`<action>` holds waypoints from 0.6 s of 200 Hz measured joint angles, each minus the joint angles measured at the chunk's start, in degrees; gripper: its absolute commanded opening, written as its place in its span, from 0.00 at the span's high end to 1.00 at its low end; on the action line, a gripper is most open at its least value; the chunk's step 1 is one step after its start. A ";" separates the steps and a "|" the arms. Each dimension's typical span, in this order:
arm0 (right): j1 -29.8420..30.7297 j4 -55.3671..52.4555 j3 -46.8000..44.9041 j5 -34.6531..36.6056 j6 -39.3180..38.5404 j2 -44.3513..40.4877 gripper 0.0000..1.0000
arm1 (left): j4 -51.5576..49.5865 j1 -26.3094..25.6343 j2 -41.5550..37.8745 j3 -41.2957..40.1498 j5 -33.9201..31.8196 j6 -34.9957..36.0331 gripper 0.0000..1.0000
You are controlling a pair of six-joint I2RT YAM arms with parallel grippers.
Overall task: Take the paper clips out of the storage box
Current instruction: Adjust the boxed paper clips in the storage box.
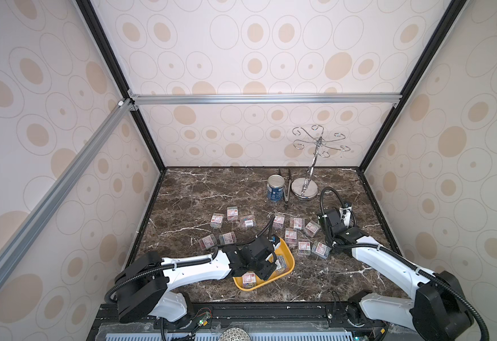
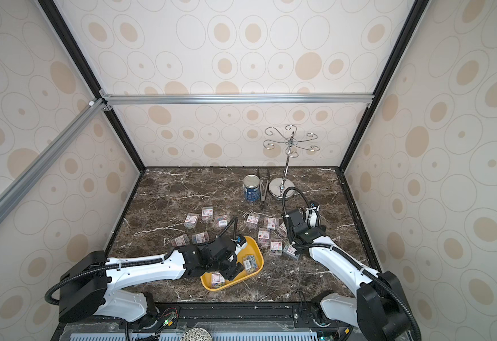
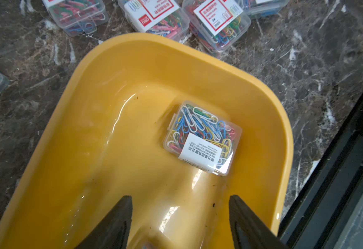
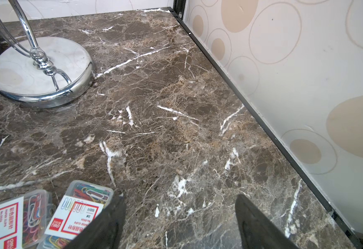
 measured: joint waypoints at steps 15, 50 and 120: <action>0.00 -0.02 0.00 0.00 0.02 0.13 0.19 | -0.48 0.00 0.04 0.02 0.00 0.00 0.28; 0.00 -0.02 0.00 0.00 0.02 0.17 0.20 | -0.33 -0.11 1.14 0.17 2.16 0.02 0.28; 0.00 -0.42 0.20 0.00 0.15 0.28 0.20 | -0.74 -0.42 9.44 2.49 2.75 1.44 0.24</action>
